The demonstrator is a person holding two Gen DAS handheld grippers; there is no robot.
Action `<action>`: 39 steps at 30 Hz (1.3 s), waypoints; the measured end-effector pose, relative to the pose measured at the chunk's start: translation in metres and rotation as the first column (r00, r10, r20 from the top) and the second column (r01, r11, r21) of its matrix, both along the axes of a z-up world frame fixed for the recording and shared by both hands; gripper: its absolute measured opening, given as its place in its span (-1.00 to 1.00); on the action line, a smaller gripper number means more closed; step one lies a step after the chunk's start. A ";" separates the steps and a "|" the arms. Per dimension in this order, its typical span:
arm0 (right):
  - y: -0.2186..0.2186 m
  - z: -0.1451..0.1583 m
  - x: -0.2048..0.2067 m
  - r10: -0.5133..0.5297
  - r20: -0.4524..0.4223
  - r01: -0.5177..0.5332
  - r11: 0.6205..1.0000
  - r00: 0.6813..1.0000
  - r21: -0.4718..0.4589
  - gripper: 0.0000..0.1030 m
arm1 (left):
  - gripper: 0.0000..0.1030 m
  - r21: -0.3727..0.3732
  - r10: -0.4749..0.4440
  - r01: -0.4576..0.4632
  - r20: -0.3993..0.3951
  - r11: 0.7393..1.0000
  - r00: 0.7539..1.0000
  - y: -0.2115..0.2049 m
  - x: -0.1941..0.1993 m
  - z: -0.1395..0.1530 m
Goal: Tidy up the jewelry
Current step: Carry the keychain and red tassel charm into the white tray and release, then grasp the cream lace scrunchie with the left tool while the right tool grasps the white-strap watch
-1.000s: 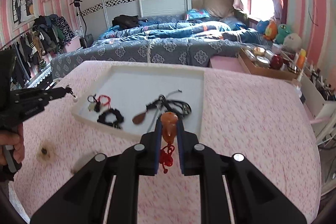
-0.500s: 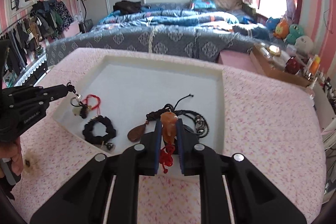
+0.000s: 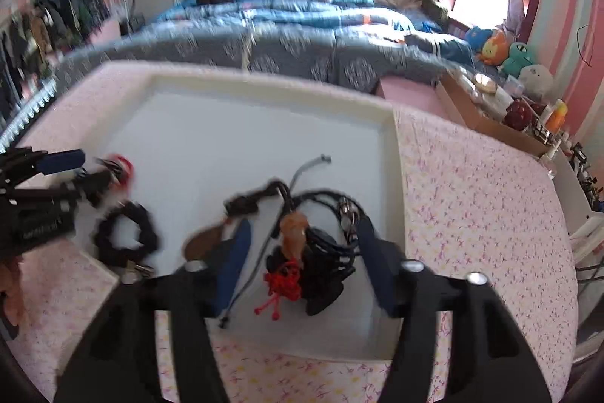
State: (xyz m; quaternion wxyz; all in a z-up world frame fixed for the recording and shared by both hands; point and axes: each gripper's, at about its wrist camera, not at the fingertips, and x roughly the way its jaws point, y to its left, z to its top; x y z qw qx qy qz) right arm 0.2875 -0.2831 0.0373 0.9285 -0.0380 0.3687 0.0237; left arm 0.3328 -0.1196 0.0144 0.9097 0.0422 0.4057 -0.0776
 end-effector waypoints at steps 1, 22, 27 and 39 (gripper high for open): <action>-0.001 0.007 -0.005 0.002 0.016 -0.002 1.000 1.000 -0.003 0.20 | 0.44 -0.002 0.003 -0.002 0.031 1.000 1.000 0.003 -0.005 0.010; -0.009 -0.043 -0.188 -0.032 -0.033 0.039 0.976 0.999 0.213 0.59 | 0.79 -0.086 0.110 -0.109 0.003 0.990 0.994 0.119 -0.205 -0.038; 0.047 -0.036 -0.184 0.076 -0.007 -0.073 0.977 0.997 0.200 0.72 | 0.79 -0.035 0.073 -0.072 0.001 0.997 0.997 0.100 -0.205 -0.042; 0.105 -0.047 -0.139 0.196 -0.087 -0.178 0.967 0.977 0.184 -0.12 | -0.37 0.020 -0.013 0.015 -0.062 1.000 0.998 0.065 -0.156 -0.046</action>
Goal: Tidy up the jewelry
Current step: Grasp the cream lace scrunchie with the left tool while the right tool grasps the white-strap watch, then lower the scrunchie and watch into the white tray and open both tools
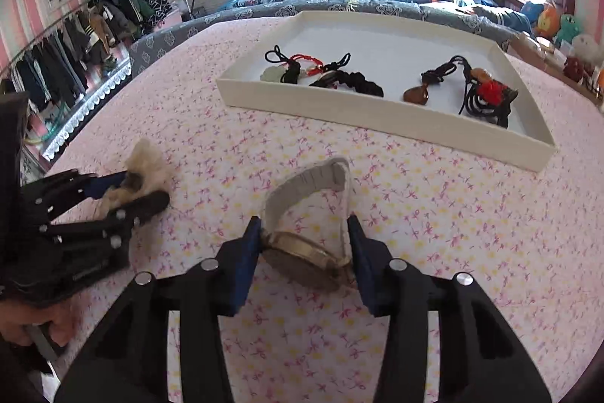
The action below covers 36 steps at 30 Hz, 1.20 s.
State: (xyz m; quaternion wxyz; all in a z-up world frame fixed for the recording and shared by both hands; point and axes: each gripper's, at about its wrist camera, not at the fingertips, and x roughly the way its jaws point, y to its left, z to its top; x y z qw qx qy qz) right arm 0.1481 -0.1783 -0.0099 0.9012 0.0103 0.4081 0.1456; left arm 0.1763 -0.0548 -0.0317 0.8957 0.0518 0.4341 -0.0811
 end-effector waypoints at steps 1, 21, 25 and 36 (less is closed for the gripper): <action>-0.003 0.001 -0.001 0.007 -0.004 -0.007 1.000 1.000 0.012 -0.12 | -0.40 -0.015 -0.006 0.006 0.000 1.000 1.000 -0.001 0.001 0.001; -0.082 0.039 0.152 -0.134 0.040 0.136 0.989 0.990 -0.050 -0.10 | -0.28 -0.013 -0.039 0.039 0.026 0.999 0.999 -0.096 0.171 0.031; -0.083 0.029 0.153 -0.137 0.067 0.141 0.988 0.988 -0.067 0.58 | 0.48 -0.104 -0.031 0.038 0.068 0.994 0.997 -0.091 0.170 0.027; -0.099 0.050 -0.013 -0.282 0.328 0.329 0.940 0.901 -0.095 0.97 | 0.94 0.094 -0.017 -0.020 0.378 0.995 0.926 -0.075 -0.001 0.052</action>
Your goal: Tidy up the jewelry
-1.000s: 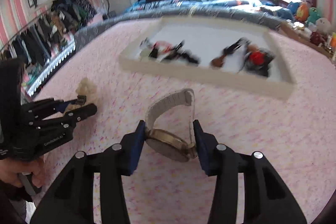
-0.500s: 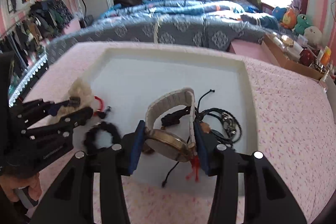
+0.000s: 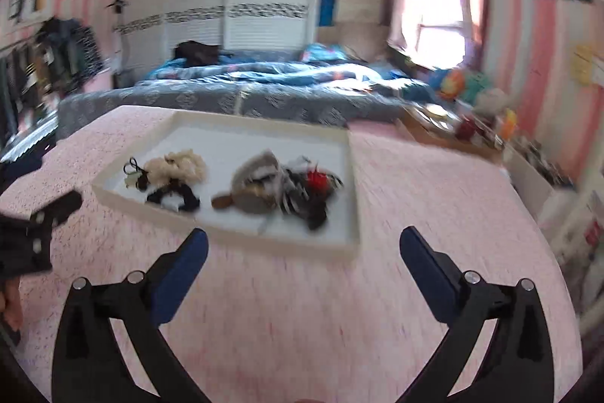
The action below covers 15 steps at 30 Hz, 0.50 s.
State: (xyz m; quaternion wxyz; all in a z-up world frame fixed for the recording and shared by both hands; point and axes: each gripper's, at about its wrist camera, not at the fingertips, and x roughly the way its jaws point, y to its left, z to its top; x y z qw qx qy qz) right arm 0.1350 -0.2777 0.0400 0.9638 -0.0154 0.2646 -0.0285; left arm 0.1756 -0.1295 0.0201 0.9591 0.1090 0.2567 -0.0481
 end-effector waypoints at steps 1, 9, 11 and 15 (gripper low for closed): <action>0.000 -0.001 -0.009 0.012 -0.002 -0.012 1.000 1.000 0.021 0.97 | 0.94 0.006 -0.002 0.002 -0.004 1.000 1.000 0.002 -0.013 -0.002; 0.009 -0.021 -0.062 0.036 0.076 -0.038 0.999 0.996 0.015 0.97 | 0.94 -0.085 0.044 -0.031 0.155 0.996 0.987 0.031 -0.065 0.003; 0.006 -0.017 -0.071 0.026 0.133 -0.030 0.999 0.991 0.025 0.97 | 0.94 -0.122 0.066 -0.047 0.158 0.991 0.985 0.040 -0.066 0.005; 0.001 -0.016 -0.077 -0.008 0.162 0.001 0.999 0.987 0.042 0.97 | 0.94 -0.140 0.115 -0.085 0.228 0.987 0.967 0.042 -0.078 0.008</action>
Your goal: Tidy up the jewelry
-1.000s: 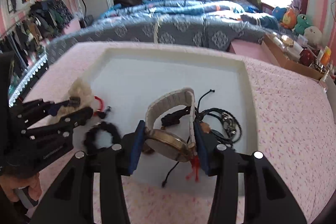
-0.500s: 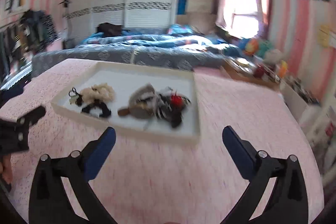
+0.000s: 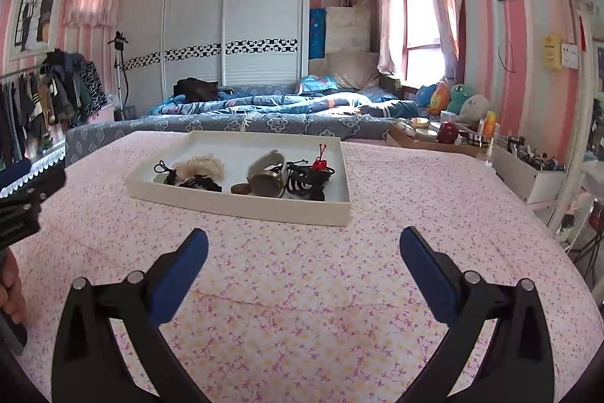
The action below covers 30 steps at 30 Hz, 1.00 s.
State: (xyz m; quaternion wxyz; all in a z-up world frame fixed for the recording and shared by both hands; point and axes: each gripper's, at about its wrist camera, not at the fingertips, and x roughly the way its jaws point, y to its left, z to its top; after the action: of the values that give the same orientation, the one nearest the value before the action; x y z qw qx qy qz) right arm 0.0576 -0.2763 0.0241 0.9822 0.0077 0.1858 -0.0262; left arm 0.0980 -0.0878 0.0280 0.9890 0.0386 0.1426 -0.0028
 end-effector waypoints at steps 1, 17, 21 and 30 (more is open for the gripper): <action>-0.002 0.000 0.002 0.001 -0.007 -0.001 1.000 1.000 0.005 0.97 | 0.94 -0.002 -0.001 0.001 -0.006 1.000 1.000 0.000 0.001 -0.001; -0.002 0.003 -0.010 -0.026 0.041 0.026 1.000 0.999 -0.012 0.97 | 0.94 -0.006 -0.013 0.013 -0.008 1.000 1.000 0.006 -0.001 0.000; -0.003 0.004 -0.009 -0.031 0.033 0.031 0.999 0.999 -0.007 0.97 | 0.94 -0.005 -0.013 0.013 -0.008 1.000 1.000 0.006 -0.001 -0.001; -0.004 0.005 -0.007 -0.031 0.028 0.032 0.999 0.999 -0.010 0.97 | 0.94 -0.011 -0.012 0.012 -0.006 1.000 1.000 0.006 -0.001 -0.001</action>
State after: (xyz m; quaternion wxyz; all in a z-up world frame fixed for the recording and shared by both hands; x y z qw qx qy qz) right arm 0.0509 -0.2806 0.0288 0.9842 0.0061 0.1719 -0.0425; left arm 0.0968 -0.0815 0.0266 0.9888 0.0341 0.1453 -0.0095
